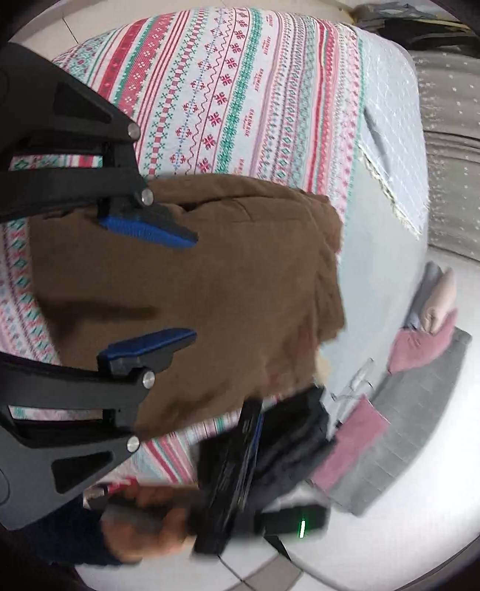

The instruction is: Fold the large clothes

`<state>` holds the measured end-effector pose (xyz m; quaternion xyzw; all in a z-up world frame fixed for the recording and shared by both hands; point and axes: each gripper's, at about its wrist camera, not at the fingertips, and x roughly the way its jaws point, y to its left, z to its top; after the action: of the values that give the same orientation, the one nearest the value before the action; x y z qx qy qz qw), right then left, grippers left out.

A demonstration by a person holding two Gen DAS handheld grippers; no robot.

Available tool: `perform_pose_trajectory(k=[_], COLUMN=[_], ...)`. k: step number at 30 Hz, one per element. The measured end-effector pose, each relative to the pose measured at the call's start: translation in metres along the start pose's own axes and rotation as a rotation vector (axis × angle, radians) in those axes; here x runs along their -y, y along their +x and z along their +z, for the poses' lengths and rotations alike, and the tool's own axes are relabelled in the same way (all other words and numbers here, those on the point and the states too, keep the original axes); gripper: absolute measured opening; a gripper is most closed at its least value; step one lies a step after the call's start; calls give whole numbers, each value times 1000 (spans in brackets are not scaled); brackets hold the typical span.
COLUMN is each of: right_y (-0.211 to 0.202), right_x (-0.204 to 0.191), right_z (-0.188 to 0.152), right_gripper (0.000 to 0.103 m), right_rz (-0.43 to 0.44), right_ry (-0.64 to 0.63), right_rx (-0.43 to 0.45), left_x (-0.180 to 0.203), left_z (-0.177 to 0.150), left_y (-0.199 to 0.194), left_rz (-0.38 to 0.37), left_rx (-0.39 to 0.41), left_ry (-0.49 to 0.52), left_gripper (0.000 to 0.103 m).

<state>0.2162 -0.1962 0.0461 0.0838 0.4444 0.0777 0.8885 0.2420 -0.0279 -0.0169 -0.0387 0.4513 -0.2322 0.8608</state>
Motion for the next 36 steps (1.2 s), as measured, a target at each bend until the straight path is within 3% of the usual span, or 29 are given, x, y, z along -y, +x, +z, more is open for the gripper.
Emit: perform_pose_trajectory(k=[1,2,4,9,15,21,24,26,28,31,33,35,36], right_y=[-3,-4,-7,-8,7,15,11,6,2,-3,-11,-23,-29], right_x=[-5,-10,-14,-22,-21,-13,-10,-3,-6,-23,-37,-52,-58], right_z=[-4,-11,-21,-54,-77,-88,-97,-108,-102,-100,-101,-104,-106], right_gripper=[32,17,12,12,11,11,10,10,10,12,13,16,19], right_rz=[-13,-34,-51,-67,-94,-105,-76,-30,-48,-138,-203,-254,-262], right_ry=[-12,-26,-37,-47,-58,43,61,89,90,4,-23,-55,-65], right_rx=[-6,-13,-24,-69,-75,-38,22,72,56,59,82,127,145], left_x=[-4,-7,-16,-20,-16,-2,6,19,31,30,28,35,38], left_z=[0,-1,-5,-21,-31,-36,-41,-42,-45,-60,-57,-52,-53], left_y=[8,13,22,41,48,50,46,41,35,9,-11,-36,-48], left_rz=[32,53,75,116,166,278,318,376,431,393,337,268,296], left_rx=[-17,-33,-66,-91,-59,-3,22,33,48,124,118,168,206], left_ry=[-5,-9,-19,-1,7,27,48,90,157,132,65,91,118], left_gripper=[25,21,14,13,13,13,13,13,13,15,15,22,33])
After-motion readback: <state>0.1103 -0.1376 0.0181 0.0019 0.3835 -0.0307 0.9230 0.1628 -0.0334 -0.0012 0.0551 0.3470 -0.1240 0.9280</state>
